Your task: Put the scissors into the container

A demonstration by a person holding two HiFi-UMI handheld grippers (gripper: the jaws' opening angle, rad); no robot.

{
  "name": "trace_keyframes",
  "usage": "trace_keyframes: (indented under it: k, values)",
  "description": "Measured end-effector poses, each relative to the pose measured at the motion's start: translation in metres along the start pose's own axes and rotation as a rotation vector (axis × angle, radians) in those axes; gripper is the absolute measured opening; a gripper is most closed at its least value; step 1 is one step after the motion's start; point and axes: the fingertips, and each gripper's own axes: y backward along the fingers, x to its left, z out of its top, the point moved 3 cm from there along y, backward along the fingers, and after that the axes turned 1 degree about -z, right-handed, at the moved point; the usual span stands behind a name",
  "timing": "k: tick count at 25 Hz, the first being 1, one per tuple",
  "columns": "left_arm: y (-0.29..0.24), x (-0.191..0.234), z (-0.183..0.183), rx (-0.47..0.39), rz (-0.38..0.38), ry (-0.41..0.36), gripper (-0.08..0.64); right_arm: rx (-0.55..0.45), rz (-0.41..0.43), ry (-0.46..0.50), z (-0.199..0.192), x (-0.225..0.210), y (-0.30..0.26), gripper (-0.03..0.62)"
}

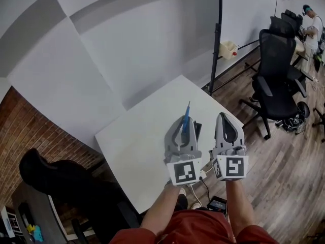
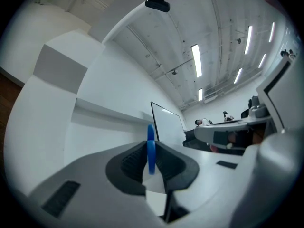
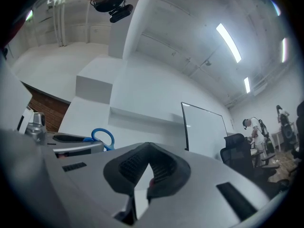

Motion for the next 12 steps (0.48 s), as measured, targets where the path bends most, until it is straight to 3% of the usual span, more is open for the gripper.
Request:
trace_keyframes:
  k: [12]
  values:
    - [-0.021, 0.016, -0.031, 0.051, -0.028, 0.017, 0.051, 0.035, -0.012, 0.008, -0.023, 0.008, -0.028, 0.008]
